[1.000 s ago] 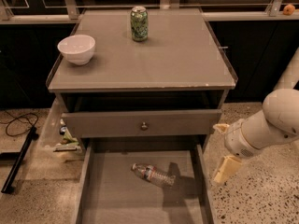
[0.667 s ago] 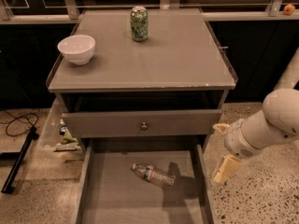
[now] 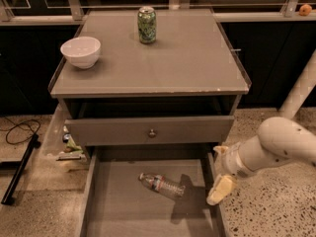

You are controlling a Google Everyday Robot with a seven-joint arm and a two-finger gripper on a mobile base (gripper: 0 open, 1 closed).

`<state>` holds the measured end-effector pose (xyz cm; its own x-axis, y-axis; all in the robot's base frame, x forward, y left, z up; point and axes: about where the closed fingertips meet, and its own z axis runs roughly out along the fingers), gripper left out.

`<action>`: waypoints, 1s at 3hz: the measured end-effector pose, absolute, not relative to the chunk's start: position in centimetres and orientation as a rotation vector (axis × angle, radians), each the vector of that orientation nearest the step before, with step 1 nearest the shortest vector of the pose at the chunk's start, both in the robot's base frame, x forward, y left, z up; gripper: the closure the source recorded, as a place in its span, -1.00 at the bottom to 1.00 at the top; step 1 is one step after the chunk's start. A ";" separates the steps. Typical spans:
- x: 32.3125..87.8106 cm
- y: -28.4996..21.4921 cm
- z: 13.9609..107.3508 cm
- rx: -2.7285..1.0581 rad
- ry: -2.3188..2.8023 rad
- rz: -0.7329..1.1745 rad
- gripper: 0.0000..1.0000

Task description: Pick water bottle from middle drawer and place on counter

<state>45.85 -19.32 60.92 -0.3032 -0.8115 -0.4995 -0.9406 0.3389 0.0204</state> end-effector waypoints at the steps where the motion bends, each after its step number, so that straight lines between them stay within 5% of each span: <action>1: 47.3 -18.5 57.0 -1.478 2.158 0.440 -1.00; 3: 48.8 -17.0 49.2 -1.442 2.059 0.501 -1.00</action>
Offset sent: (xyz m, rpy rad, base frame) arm 0.0381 0.0238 -0.1164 0.1772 -0.1783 -0.0171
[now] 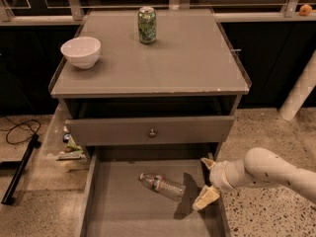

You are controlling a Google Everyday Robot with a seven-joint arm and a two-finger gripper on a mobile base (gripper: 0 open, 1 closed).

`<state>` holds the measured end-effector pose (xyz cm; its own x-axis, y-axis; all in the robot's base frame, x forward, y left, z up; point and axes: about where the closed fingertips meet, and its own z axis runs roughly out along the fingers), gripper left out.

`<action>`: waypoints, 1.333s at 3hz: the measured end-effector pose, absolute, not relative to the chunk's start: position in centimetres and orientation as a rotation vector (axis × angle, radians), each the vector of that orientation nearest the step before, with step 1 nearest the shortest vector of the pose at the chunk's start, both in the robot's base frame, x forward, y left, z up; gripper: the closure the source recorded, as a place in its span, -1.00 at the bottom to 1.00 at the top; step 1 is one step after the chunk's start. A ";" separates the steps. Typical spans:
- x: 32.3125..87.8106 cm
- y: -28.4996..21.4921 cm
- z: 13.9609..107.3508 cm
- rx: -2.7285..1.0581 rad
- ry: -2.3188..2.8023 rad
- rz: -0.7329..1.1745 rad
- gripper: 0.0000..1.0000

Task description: Pick water bottle from middle drawer and place on counter

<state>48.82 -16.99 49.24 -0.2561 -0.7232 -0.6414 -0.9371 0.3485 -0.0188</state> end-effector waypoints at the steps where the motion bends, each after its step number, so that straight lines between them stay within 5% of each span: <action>1: 48.9 -15.2 47.6 -1.436 2.011 0.553 -1.00; 4: 51.6 -8.6 41.4 -1.499 1.838 0.612 -1.00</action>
Offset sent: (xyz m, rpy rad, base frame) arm 0.0171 0.0888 -0.0513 0.1405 -0.1382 0.1600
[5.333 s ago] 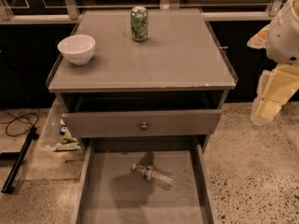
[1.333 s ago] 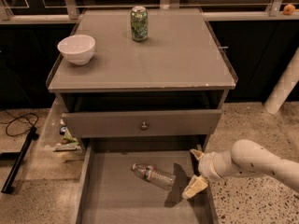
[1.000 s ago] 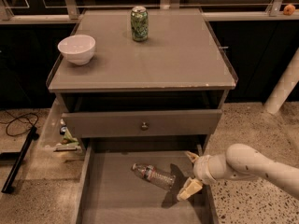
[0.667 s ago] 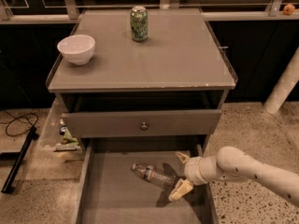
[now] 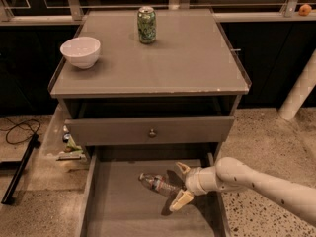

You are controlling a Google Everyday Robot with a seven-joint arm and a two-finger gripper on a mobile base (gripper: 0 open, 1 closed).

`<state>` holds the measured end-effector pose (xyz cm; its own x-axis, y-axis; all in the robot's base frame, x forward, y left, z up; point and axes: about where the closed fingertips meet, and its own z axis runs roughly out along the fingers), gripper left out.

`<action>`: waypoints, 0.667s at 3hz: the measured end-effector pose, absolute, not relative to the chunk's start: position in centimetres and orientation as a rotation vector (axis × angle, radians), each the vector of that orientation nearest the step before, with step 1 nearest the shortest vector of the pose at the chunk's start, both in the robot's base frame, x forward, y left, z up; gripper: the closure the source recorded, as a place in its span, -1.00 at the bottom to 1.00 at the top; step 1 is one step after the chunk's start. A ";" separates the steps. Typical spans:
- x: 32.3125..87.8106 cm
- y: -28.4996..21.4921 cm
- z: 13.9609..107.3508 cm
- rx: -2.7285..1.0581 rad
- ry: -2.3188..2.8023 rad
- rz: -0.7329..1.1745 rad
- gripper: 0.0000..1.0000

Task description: Pick water bottle from middle drawer and place on counter

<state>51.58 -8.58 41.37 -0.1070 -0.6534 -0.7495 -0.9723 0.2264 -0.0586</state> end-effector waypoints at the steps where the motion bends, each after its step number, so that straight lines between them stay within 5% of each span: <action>1: 52.4 -8.0 38.8 -1.489 1.861 0.638 -1.00; 2: 52.7 -7.7 36.7 -1.478 1.889 0.640 -1.00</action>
Offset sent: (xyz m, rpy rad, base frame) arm 0.0175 0.0088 -0.0702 -0.0178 0.0650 -0.0473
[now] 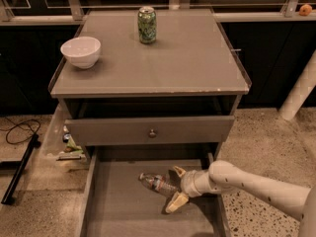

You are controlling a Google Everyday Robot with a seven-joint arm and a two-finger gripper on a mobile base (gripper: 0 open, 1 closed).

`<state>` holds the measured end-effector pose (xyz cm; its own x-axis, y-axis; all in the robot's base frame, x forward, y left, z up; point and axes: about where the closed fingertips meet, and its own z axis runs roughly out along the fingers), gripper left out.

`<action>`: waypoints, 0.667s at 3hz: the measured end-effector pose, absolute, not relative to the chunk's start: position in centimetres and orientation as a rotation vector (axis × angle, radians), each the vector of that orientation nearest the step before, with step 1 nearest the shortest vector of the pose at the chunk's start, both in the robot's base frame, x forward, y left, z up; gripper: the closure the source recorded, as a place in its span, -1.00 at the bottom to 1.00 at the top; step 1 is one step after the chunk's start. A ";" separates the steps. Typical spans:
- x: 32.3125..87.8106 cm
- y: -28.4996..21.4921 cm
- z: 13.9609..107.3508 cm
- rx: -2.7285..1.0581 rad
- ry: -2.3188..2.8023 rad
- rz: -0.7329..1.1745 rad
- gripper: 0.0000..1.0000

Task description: Pick water bottle from middle drawer and place on counter

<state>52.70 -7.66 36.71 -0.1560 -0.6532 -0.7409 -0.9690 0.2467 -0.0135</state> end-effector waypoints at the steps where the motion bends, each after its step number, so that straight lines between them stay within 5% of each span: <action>1: 52.7 -7.6 36.7 -1.478 1.889 0.640 -0.61; 2: 52.7 -7.6 36.7 -1.478 1.889 0.640 -0.15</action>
Offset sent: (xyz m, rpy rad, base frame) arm -0.0001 0.0001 -0.0002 0.0001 0.0002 0.0001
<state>52.69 -7.65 36.69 -0.1560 -0.6532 -0.7410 -0.9691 0.2465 -0.0132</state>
